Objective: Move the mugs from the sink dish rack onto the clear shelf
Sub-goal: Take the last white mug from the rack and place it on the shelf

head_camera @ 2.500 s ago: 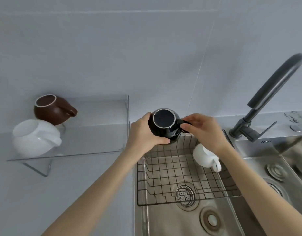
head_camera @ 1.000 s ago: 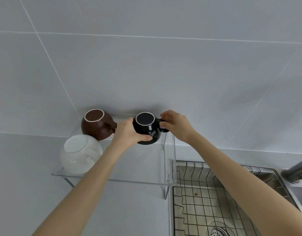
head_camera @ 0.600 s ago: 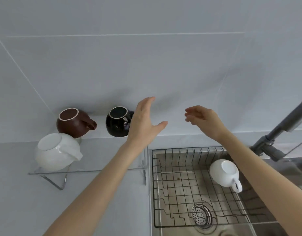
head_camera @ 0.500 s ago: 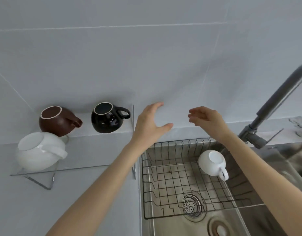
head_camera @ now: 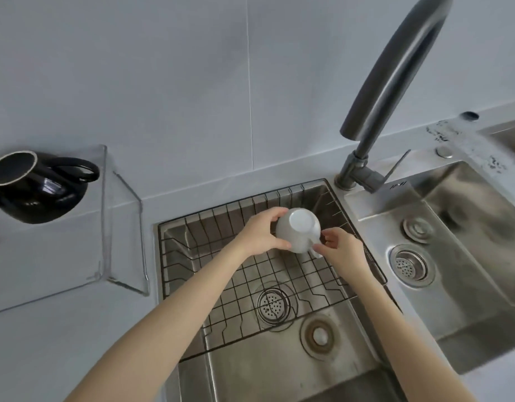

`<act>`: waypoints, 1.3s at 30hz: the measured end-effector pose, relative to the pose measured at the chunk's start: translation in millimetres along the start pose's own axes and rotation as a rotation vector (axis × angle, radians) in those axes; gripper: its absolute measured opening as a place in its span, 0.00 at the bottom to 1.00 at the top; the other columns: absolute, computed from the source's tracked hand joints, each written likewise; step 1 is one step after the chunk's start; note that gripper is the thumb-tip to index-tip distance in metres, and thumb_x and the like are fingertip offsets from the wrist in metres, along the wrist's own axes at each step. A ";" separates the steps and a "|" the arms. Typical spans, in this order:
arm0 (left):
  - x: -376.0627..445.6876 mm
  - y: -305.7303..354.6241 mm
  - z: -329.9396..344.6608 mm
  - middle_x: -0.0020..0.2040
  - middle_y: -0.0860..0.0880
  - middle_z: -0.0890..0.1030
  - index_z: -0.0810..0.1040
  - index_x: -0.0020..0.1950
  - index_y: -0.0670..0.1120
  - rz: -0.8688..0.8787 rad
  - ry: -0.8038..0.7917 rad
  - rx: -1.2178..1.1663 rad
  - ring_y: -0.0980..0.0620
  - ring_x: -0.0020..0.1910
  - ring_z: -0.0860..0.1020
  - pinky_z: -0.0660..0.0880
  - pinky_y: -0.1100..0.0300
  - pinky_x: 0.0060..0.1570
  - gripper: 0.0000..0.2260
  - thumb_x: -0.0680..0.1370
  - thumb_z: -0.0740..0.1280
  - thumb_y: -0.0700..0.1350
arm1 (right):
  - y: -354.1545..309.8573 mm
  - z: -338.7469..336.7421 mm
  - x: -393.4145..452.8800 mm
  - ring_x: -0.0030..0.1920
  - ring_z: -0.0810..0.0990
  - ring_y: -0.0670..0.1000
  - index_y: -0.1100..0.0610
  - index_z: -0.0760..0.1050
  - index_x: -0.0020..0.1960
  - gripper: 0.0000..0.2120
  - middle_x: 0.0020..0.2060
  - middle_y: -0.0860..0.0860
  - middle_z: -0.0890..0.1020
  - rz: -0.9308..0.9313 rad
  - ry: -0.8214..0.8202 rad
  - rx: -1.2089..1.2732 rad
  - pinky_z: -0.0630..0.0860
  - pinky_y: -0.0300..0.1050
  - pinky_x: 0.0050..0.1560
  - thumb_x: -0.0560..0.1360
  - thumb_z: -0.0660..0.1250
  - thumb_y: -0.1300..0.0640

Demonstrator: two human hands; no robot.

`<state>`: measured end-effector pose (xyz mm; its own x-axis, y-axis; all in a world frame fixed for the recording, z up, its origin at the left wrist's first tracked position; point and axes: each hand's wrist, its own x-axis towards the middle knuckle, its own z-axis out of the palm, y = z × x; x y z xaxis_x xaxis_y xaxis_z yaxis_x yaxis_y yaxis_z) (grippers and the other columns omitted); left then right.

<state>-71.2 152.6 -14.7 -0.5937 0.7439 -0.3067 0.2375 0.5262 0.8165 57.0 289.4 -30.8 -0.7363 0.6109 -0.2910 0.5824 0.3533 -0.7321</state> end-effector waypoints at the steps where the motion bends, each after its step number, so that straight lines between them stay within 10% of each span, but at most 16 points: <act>1: 8.4 -2.8 5.4 0.68 0.47 0.71 0.66 0.67 0.48 -0.004 -0.012 0.020 0.49 0.68 0.68 0.66 0.48 0.68 0.33 0.64 0.75 0.40 | 6.3 4.8 0.5 0.52 0.78 0.54 0.61 0.73 0.59 0.20 0.53 0.57 0.81 0.019 0.002 0.014 0.72 0.43 0.50 0.70 0.70 0.55; 8: 52.8 -18.3 21.8 0.70 0.46 0.68 0.63 0.69 0.46 0.000 -0.047 0.193 0.48 0.68 0.66 0.61 0.58 0.65 0.39 0.62 0.77 0.41 | 27.4 26.0 13.3 0.37 0.75 0.48 0.62 0.76 0.52 0.11 0.41 0.53 0.79 0.051 0.055 0.069 0.68 0.35 0.33 0.73 0.67 0.57; 18: 51.0 -33.9 22.8 0.69 0.46 0.71 0.63 0.70 0.48 -0.054 -0.030 0.046 0.49 0.67 0.69 0.66 0.51 0.69 0.39 0.62 0.76 0.40 | 31.0 21.1 14.8 0.37 0.77 0.50 0.60 0.78 0.47 0.08 0.39 0.57 0.83 0.044 0.073 0.189 0.72 0.36 0.36 0.71 0.69 0.56; 30: -45.2 16.7 -56.8 0.60 0.53 0.74 0.69 0.62 0.50 0.063 0.307 -0.101 0.54 0.60 0.73 0.69 0.60 0.60 0.34 0.60 0.79 0.45 | -73.7 -29.0 -16.7 0.32 0.79 0.32 0.52 0.80 0.44 0.03 0.29 0.39 0.83 -0.277 -0.093 0.226 0.72 0.22 0.36 0.70 0.71 0.56; 39: -160.0 31.7 -142.1 0.54 0.55 0.77 0.72 0.57 0.51 0.150 0.665 -0.177 0.56 0.57 0.75 0.71 0.62 0.61 0.33 0.54 0.79 0.48 | -195.3 -9.5 -61.2 0.32 0.80 0.40 0.54 0.81 0.41 0.02 0.29 0.42 0.84 -0.530 -0.259 0.224 0.72 0.25 0.35 0.69 0.72 0.58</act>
<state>-77.9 -8.2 129.8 -0.9219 0.3637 0.1338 0.2588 0.3207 0.9111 -8.4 189.8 135.8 -0.9810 0.1920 0.0271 0.0502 0.3868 -0.9208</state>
